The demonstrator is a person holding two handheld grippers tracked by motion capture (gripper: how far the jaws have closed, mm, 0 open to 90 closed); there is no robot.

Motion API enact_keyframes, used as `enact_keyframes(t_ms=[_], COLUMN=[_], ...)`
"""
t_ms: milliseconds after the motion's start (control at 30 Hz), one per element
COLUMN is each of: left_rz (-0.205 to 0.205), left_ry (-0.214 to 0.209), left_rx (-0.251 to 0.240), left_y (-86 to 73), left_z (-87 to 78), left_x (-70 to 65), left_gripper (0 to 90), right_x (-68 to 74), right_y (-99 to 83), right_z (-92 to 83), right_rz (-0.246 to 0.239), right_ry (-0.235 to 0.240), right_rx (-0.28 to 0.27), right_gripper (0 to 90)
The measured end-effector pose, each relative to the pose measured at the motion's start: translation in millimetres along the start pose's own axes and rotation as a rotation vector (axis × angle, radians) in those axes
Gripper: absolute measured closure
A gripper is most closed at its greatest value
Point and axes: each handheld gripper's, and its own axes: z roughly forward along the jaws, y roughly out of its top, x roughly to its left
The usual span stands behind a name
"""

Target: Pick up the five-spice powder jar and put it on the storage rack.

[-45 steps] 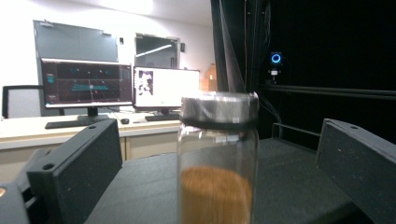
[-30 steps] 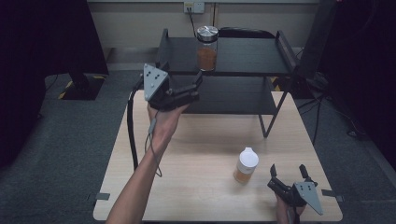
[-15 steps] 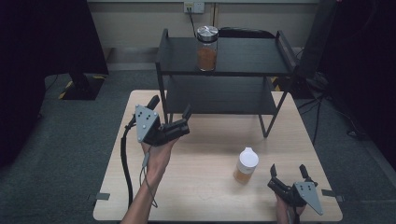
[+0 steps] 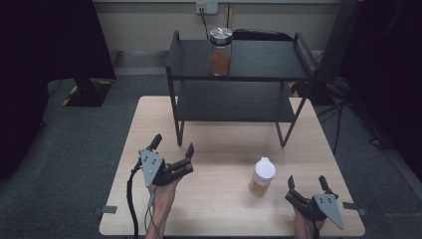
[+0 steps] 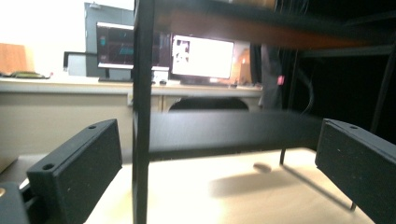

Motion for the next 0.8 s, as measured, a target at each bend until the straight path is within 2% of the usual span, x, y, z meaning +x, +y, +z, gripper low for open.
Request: enact_keyframes(t_ms=[133,367,500,600,700,800], left_rz=[-0.016,0.005,-0.012,0.018,0.034,0.019], left_ry=[0.003,0.020,0.039,0.076,0.079,0.081], left_rx=[0.047,0.028,0.038,0.043,0.039,0.043], left_y=[-16.4,-49.7,-59.9,-66.4,-74.1,-78.0], left_z=[-3.9,-12.8,-18.2,-22.9,-27.3,-28.4], left_x=[1.9,0.4,2.1,-2.1,-2.9,-2.5], left_gripper=[0.0,0.0,0.0,0.0,0.0,0.0], right_x=[0.0,0.6,0.7,0.7,0.8,1.1], right_y=[0.0,0.0,0.0,0.0,0.0,0.0], right_z=[0.0,0.0,0.0,0.0,0.0,0.0], right_rz=[0.000,0.000,0.000,0.000,0.000,0.000], right_ry=[0.000,-0.003,-0.004,-0.004,-0.005,-0.006], right_rx=[0.000,0.000,0.000,0.000,0.000,0.000], right_gripper=[0.8,0.7,0.7,0.7,0.7,0.7])
